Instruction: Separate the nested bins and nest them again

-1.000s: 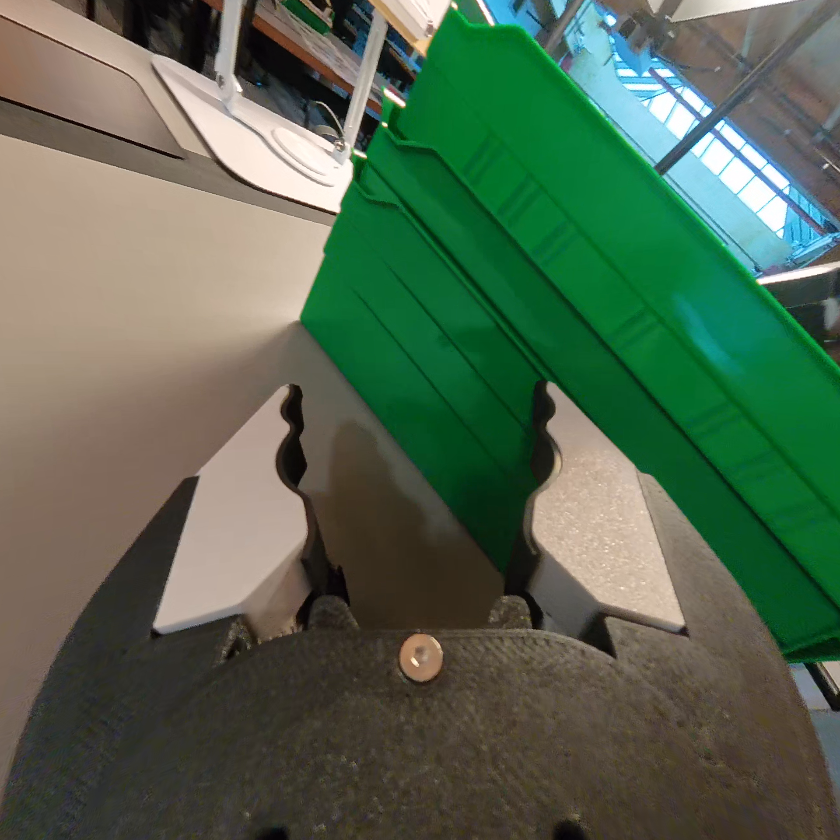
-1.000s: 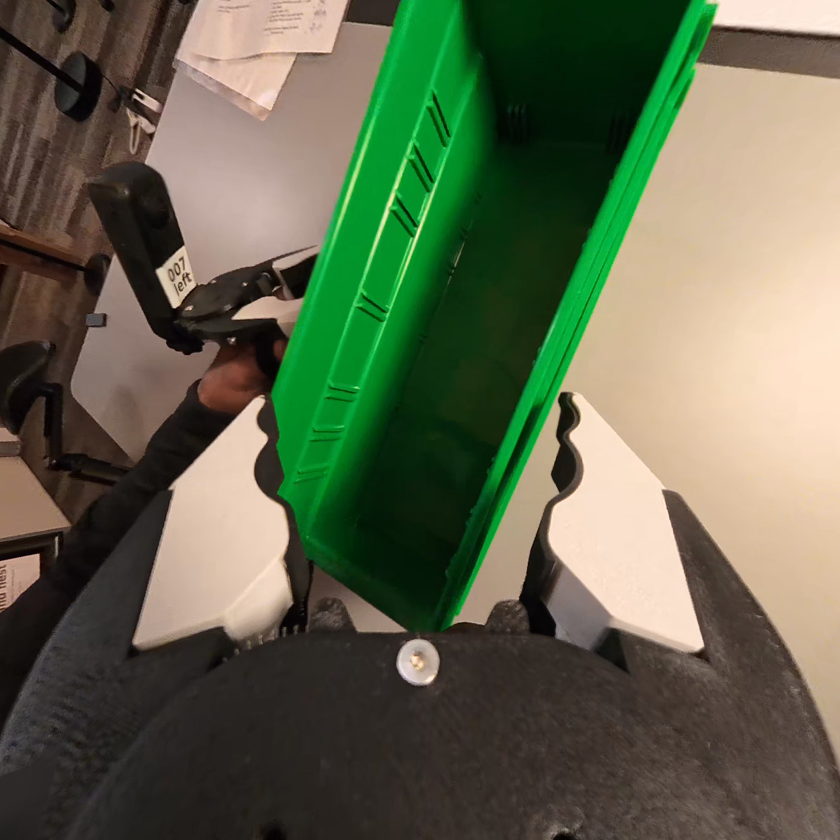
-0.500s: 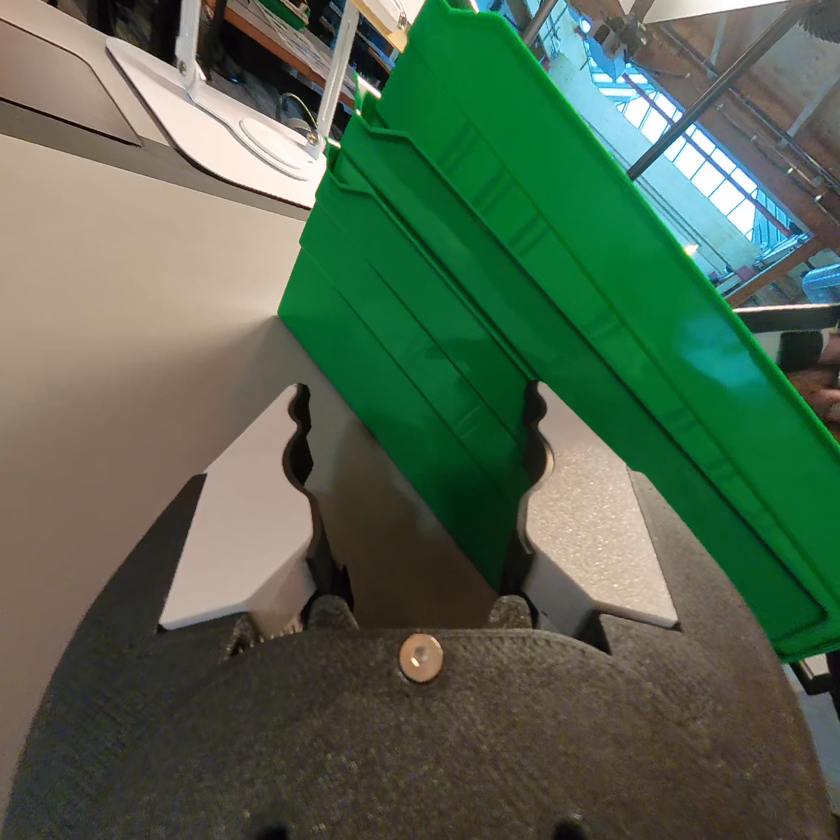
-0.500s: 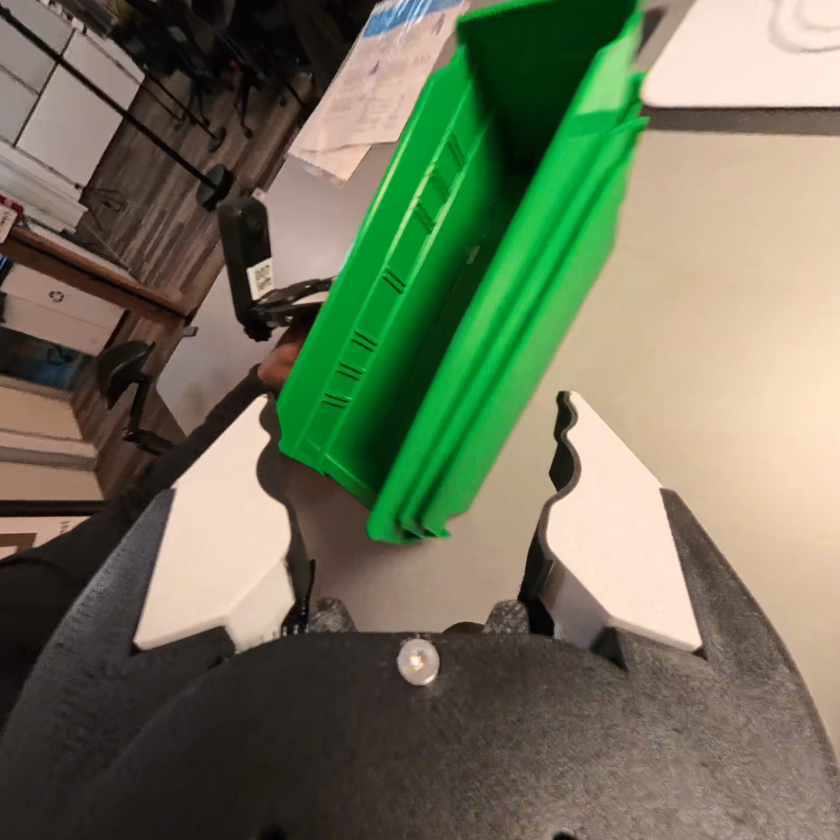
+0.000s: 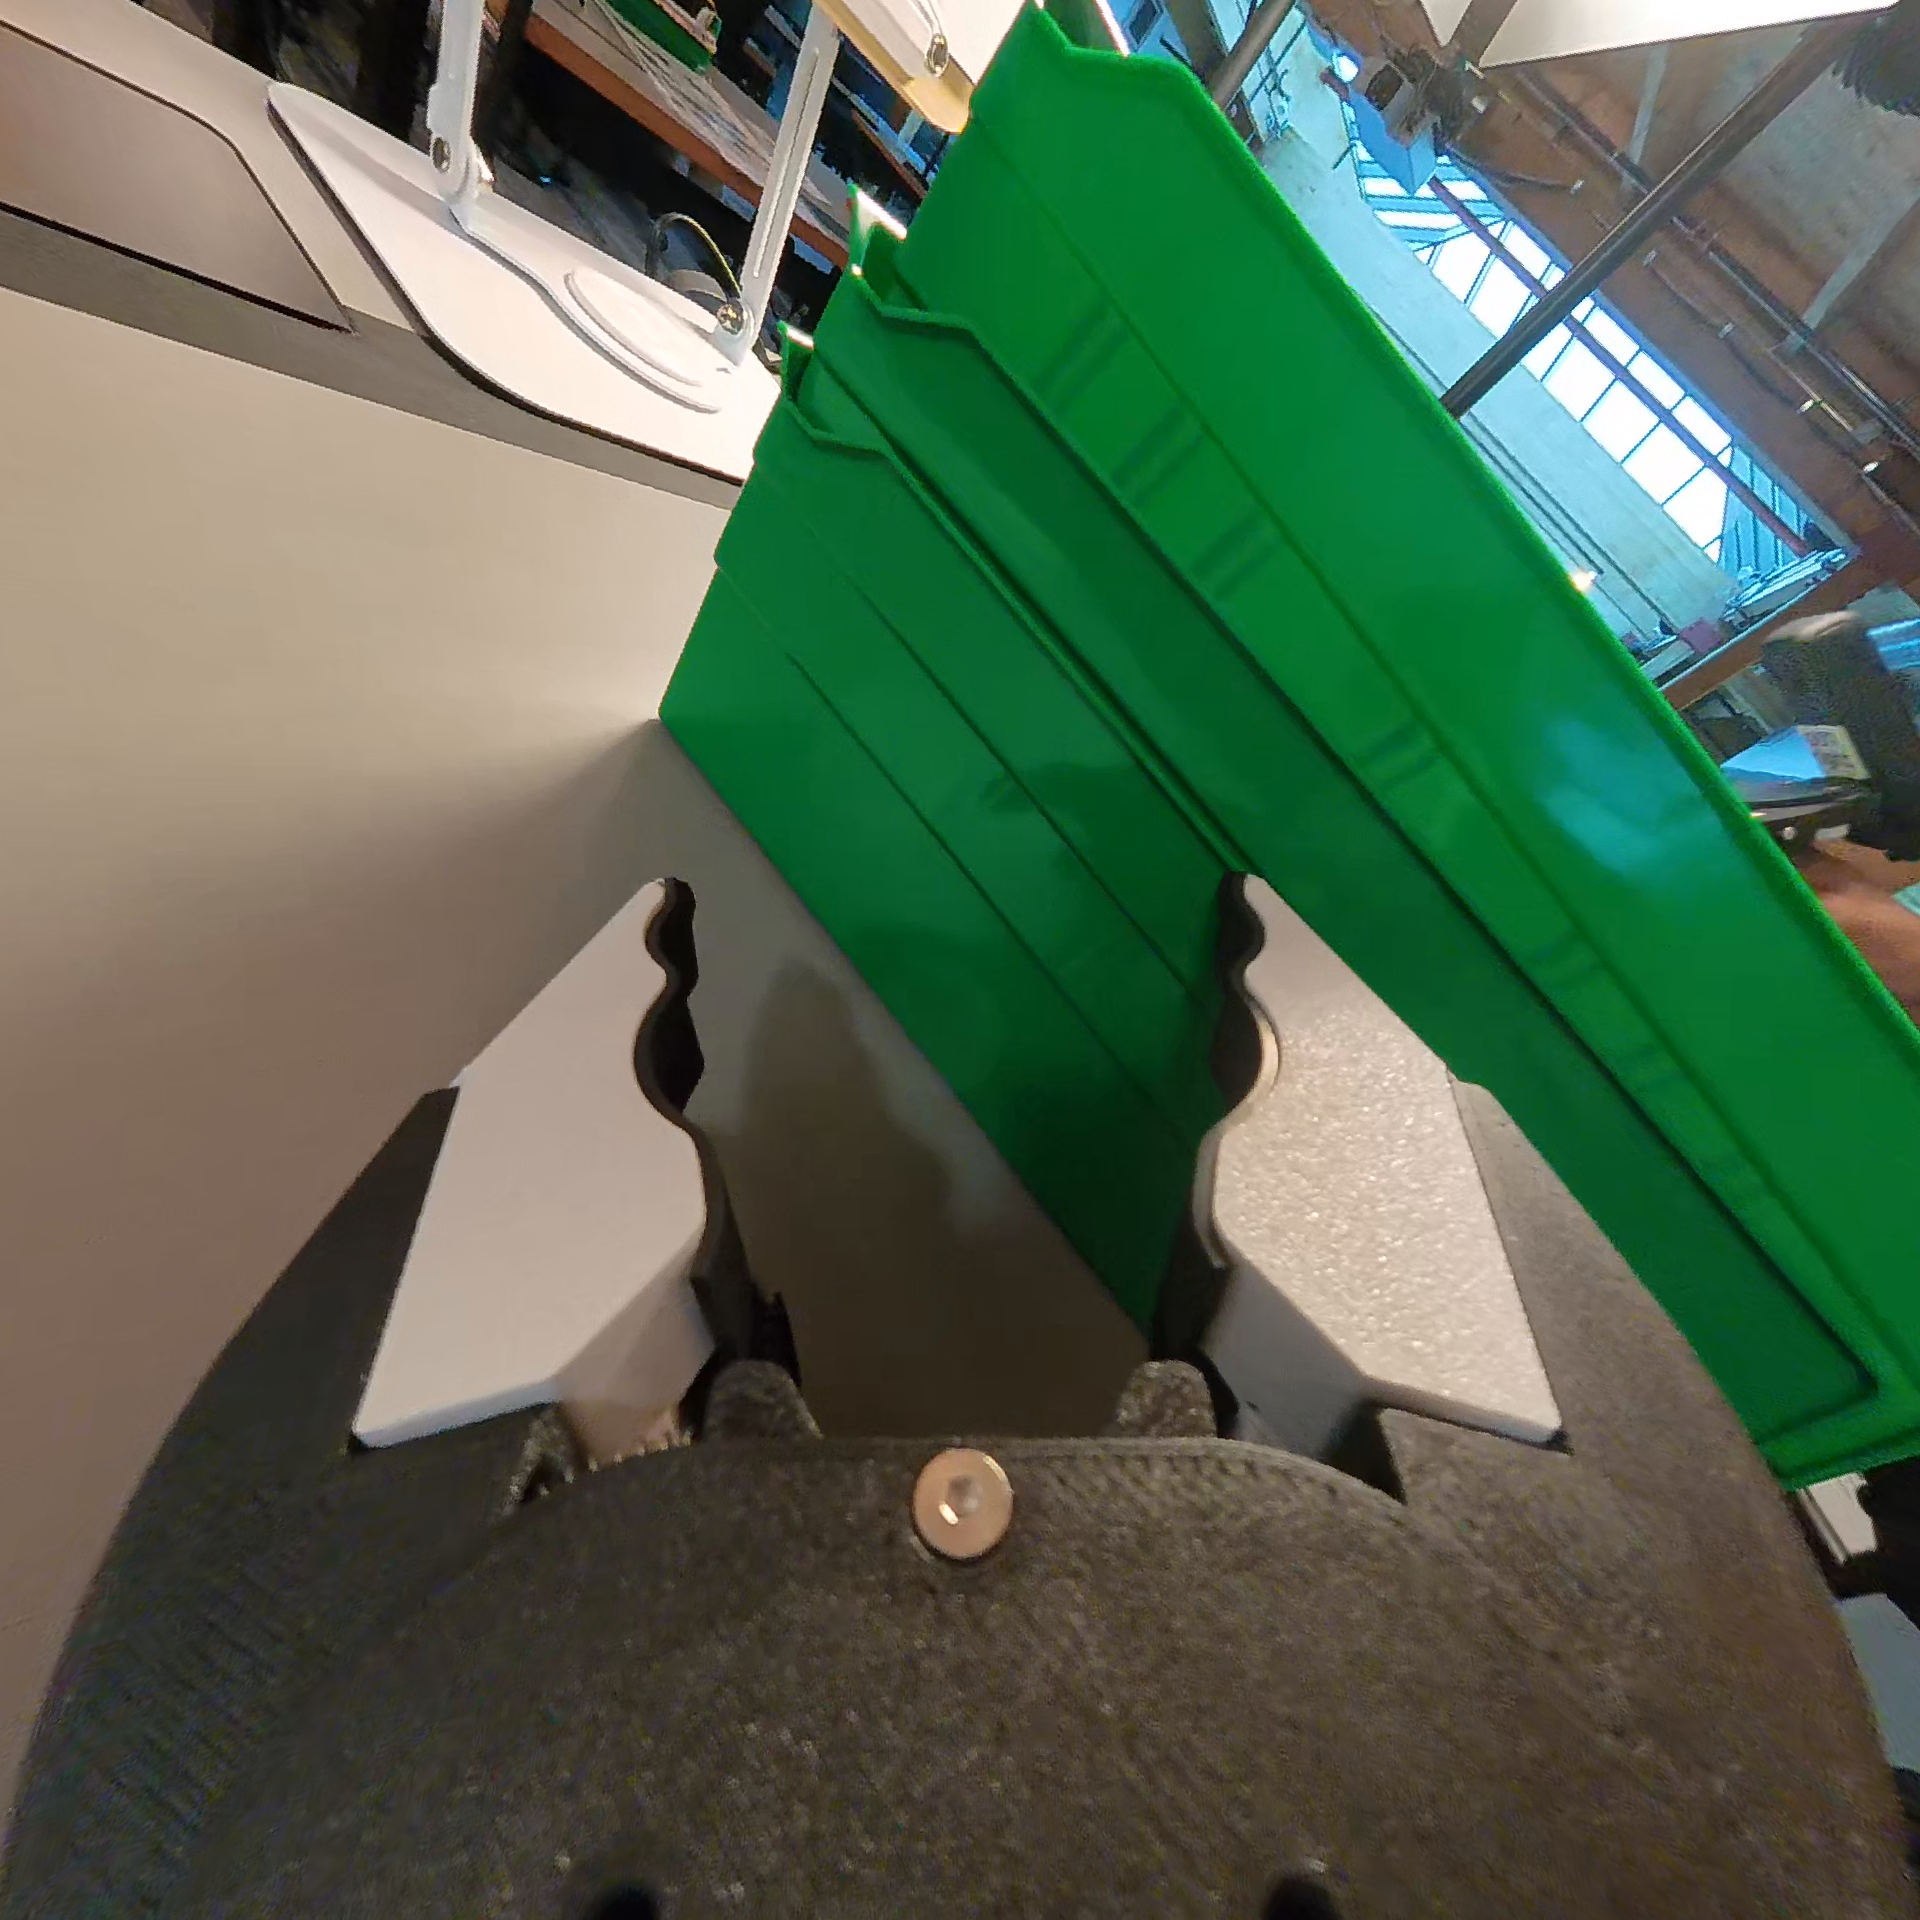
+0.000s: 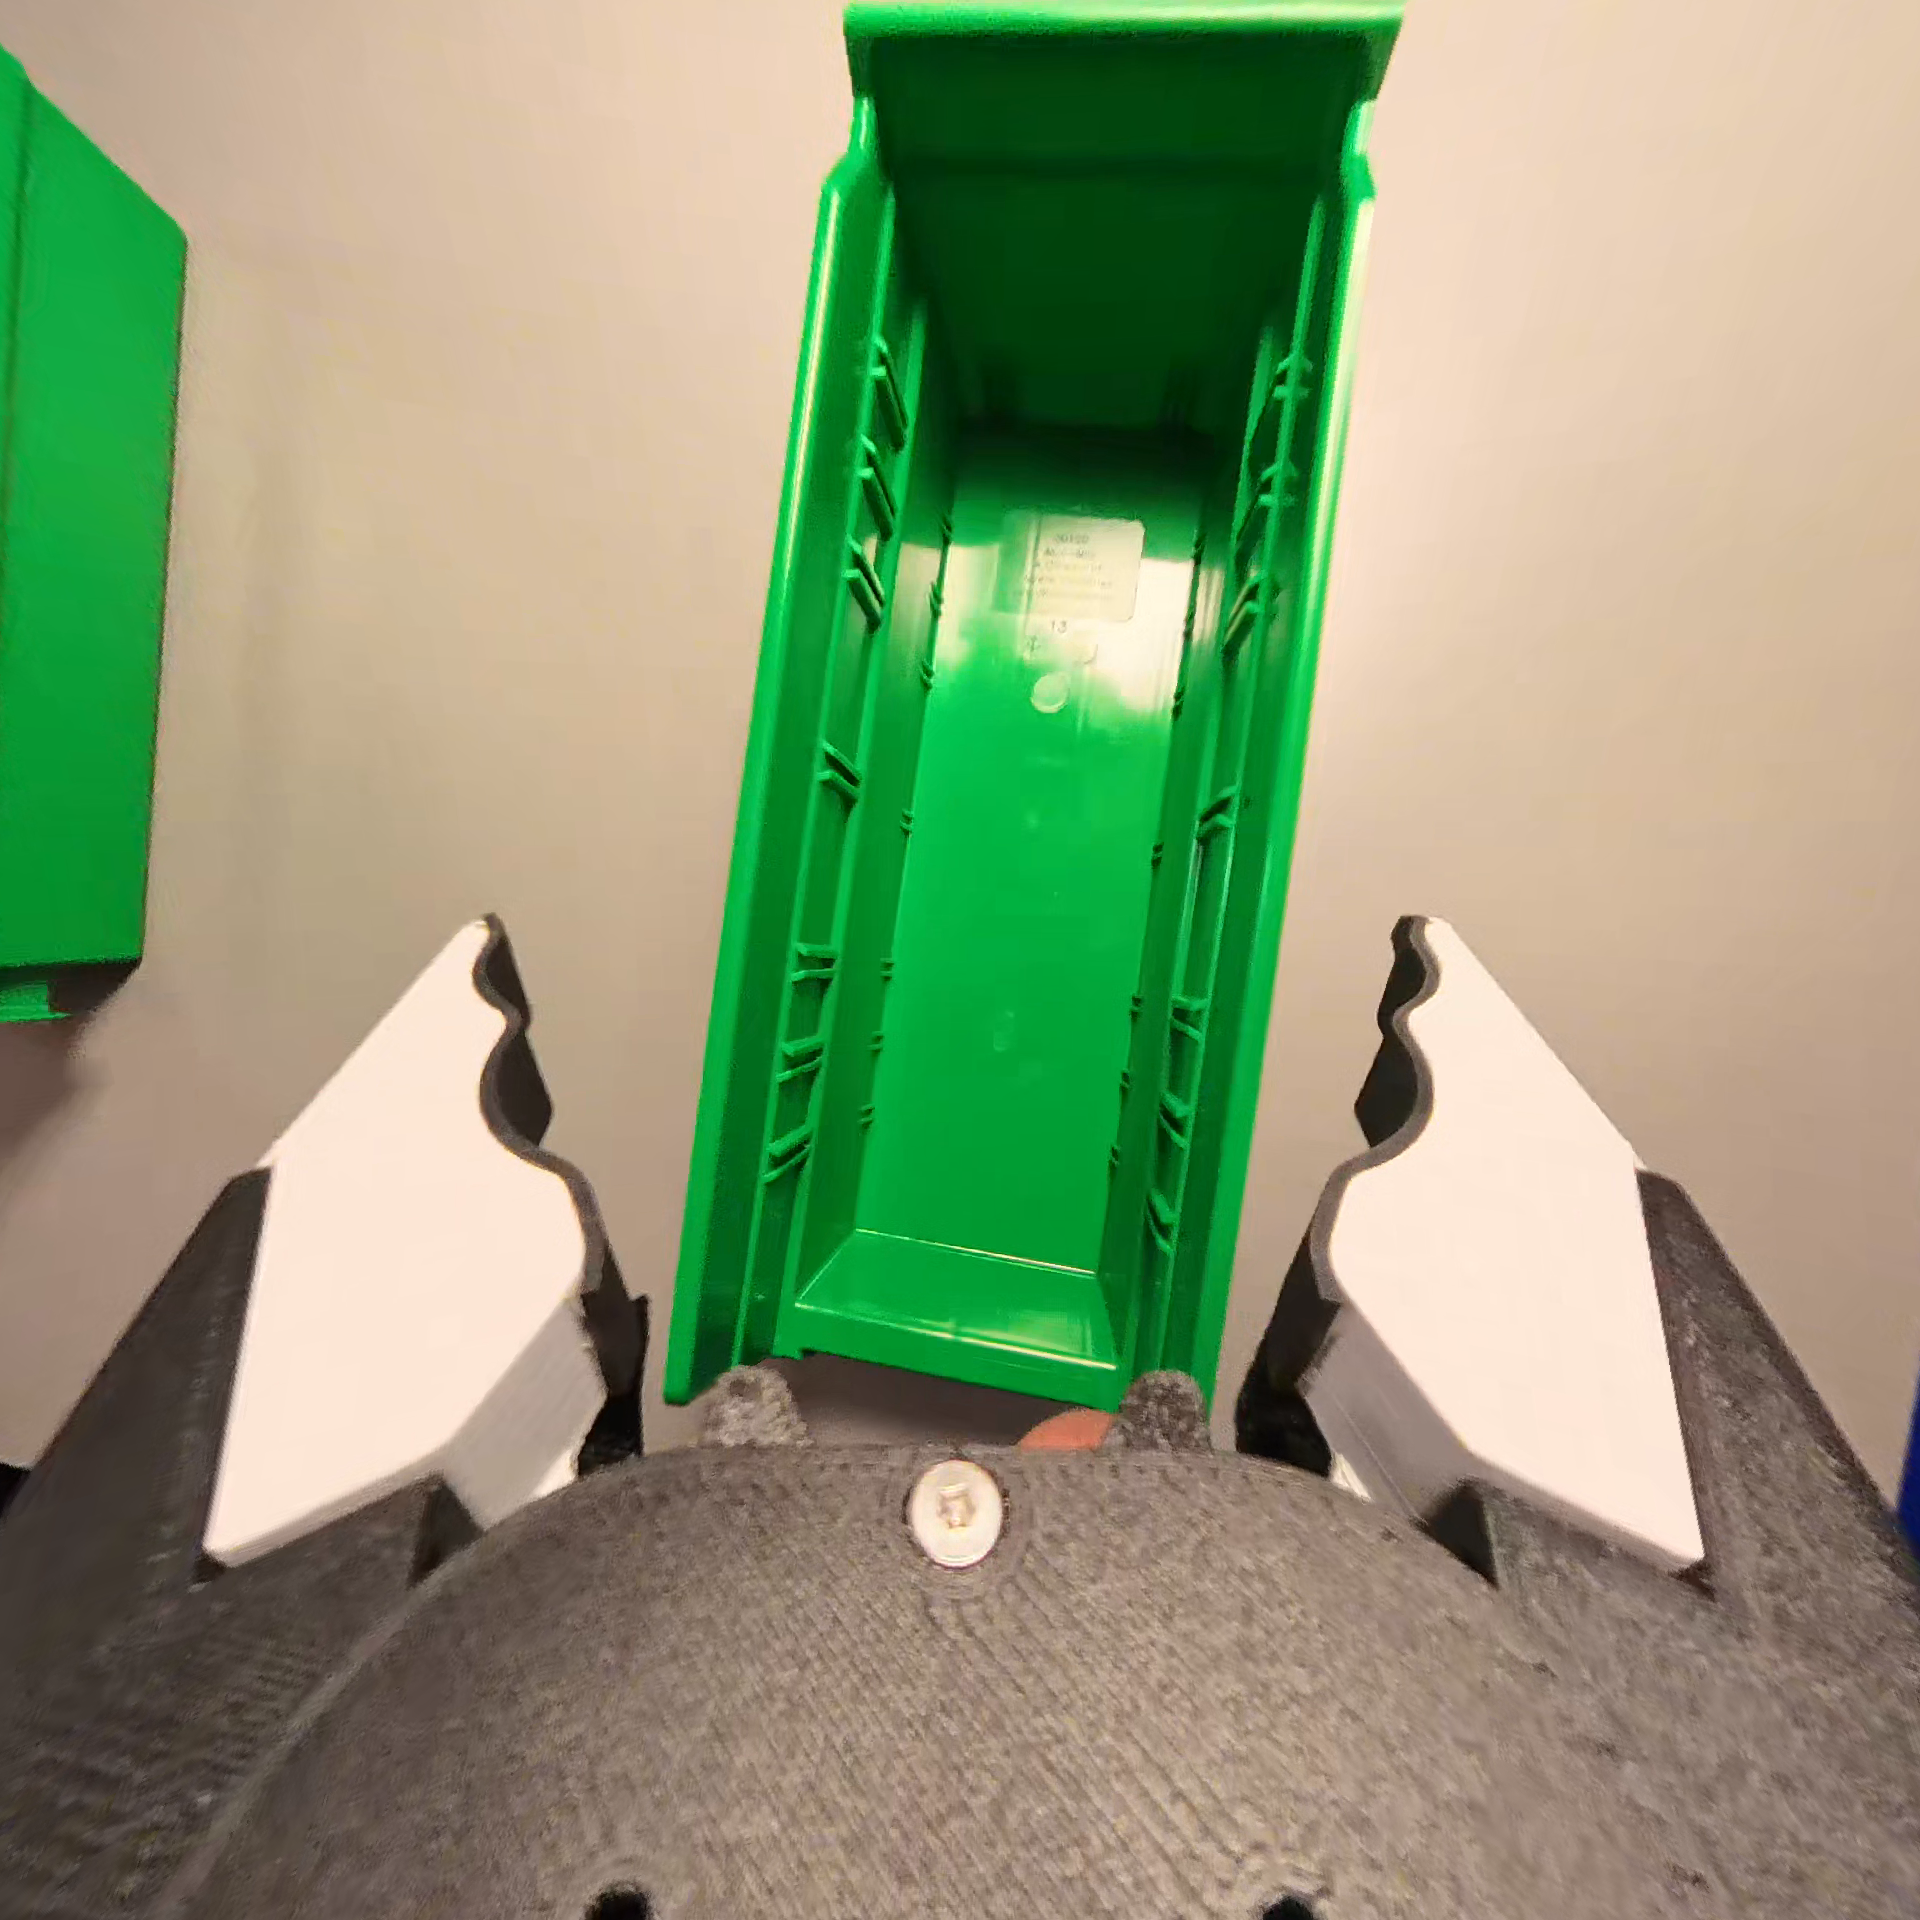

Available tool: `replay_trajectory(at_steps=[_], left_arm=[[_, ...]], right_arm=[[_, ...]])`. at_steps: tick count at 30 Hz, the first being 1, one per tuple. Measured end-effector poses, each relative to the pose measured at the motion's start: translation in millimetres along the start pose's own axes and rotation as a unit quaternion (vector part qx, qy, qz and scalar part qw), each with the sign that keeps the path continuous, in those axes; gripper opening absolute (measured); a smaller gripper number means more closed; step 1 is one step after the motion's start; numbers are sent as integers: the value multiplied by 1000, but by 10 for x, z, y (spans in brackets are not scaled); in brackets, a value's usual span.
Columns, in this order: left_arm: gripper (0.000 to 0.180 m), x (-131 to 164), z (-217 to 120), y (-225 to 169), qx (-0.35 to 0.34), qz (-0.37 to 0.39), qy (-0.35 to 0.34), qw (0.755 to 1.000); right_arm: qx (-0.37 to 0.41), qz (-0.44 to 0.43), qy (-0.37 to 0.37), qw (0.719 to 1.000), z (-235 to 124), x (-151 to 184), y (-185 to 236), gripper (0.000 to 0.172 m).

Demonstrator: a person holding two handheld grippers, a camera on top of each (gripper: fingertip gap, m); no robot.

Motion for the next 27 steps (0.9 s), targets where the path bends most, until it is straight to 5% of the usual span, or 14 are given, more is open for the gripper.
replay_trajectory(at_steps=[17,27], left_arm=[[100,23,10,2,-3,1,13,1000],[95,234,143,-192,18,20,46,999]], right_arm=[[36,-24,155,987,548,49,-125,158],[20,-7,144,989,430,27,-151,121]])
Point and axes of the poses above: each gripper's, where its closed fingertips meet, z out along the fingers, x out of its underside, y = z × x across the jaws, the point moved 6 cm from there along -z, back along the fingers, and after that the axes turned 13 degrees about -z, right-handed, at the moved point
